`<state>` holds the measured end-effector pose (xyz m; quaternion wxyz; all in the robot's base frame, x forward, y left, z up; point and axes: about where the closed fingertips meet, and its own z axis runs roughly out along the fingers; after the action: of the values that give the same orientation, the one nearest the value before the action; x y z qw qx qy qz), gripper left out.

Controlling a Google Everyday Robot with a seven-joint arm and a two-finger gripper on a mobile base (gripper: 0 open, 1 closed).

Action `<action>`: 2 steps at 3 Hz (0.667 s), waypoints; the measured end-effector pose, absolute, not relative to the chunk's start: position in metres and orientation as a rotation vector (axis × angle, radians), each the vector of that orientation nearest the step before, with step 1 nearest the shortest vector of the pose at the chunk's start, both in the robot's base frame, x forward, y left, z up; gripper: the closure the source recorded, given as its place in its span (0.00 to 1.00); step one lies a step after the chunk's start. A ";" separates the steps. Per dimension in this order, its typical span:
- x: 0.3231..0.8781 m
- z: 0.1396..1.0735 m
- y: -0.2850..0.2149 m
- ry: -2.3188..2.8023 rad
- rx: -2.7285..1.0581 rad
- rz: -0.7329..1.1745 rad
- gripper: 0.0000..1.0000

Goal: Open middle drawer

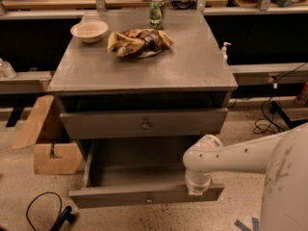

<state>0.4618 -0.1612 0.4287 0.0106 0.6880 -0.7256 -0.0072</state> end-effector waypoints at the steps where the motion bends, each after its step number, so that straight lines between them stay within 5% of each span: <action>1: 0.462 0.429 -0.161 -2.264 2.147 -0.022 0.70; 2: 0.462 0.429 -0.161 -2.264 2.147 -0.023 0.46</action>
Offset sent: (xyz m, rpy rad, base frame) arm 0.0000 0.0000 0.0000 0.0000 0.0000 0.0000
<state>0.4618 -0.1612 0.4292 0.0107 0.6880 -0.7256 -0.0072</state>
